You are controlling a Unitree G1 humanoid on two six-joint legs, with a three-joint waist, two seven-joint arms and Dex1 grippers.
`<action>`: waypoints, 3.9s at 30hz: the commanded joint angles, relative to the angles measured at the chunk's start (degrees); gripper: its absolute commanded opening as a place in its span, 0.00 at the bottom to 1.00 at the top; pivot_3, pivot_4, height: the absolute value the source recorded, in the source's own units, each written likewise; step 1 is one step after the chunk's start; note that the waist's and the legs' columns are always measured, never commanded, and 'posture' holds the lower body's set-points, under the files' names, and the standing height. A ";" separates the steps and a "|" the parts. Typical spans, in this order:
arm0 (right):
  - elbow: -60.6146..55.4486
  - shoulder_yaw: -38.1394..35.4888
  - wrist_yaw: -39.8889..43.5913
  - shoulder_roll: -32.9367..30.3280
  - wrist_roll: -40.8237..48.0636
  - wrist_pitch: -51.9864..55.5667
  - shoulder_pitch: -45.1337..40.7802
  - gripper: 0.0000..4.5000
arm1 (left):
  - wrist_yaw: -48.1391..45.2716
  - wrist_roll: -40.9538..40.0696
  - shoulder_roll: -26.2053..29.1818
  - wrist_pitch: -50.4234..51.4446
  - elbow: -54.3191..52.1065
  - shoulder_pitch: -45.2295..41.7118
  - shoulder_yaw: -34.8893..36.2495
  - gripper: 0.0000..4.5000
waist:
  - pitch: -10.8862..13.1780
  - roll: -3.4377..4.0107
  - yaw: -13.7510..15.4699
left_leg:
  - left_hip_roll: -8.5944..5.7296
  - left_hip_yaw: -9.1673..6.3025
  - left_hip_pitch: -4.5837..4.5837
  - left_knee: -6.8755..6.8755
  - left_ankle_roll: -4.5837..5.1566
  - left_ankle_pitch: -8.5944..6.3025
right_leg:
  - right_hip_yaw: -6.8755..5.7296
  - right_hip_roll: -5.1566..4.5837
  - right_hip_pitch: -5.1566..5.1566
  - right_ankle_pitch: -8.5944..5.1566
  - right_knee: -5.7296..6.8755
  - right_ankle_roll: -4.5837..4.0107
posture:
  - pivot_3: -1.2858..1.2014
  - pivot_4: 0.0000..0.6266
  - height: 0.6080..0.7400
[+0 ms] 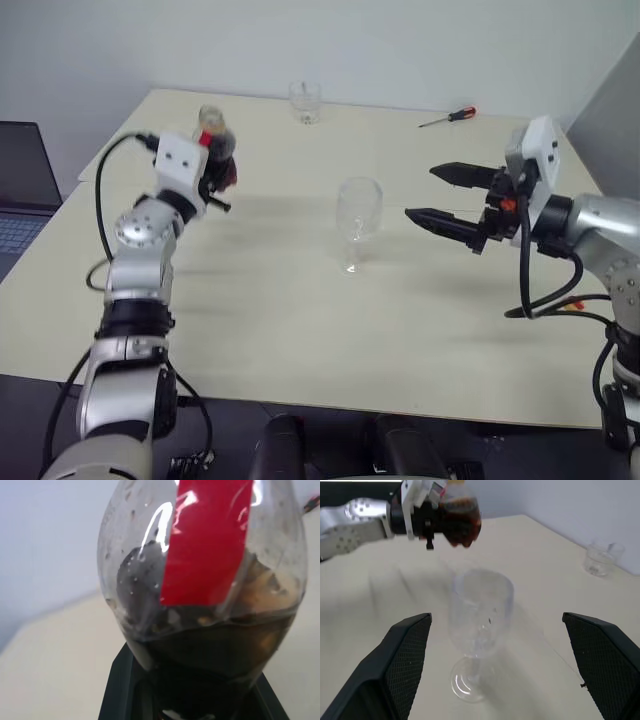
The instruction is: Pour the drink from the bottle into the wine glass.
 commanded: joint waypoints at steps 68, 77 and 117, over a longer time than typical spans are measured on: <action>-21.18 -1.22 -18.95 -0.13 1.27 -0.10 19.85 1.00 | 9.23 30.61 -1.23 -43.11 31.90 -23.41 -22.07 0.16 | 0.05 0.03 -1.35 | 0.02 -0.01 0.01 0.46 0.00 0.00 | 0.14 0.09 0.12 -0.06 0.14 0.38 | 0.52 0.24 1.00; -20.84 -1.31 -18.79 -0.55 0.99 -0.21 19.85 1.00 | 11.15 32.39 -0.34 -44.23 31.76 -24.47 -23.29 0.16 | 0.05 0.03 -1.36 | 0.02 0.00 0.01 0.46 0.00 0.00 | 0.15 0.09 0.12 -0.05 0.16 0.36 | 0.52 0.24 1.00; -20.59 -2.01 -17.77 -1.40 1.10 -0.13 18.87 1.00 | 21.49 41.40 2.21 -48.53 32.52 -28.58 -27.76 0.16 | 0.04 0.03 -1.36 | 0.00 0.02 0.02 0.49 0.00 0.01 | 0.17 0.07 0.12 0.07 0.19 0.18 | 0.52 0.24 1.00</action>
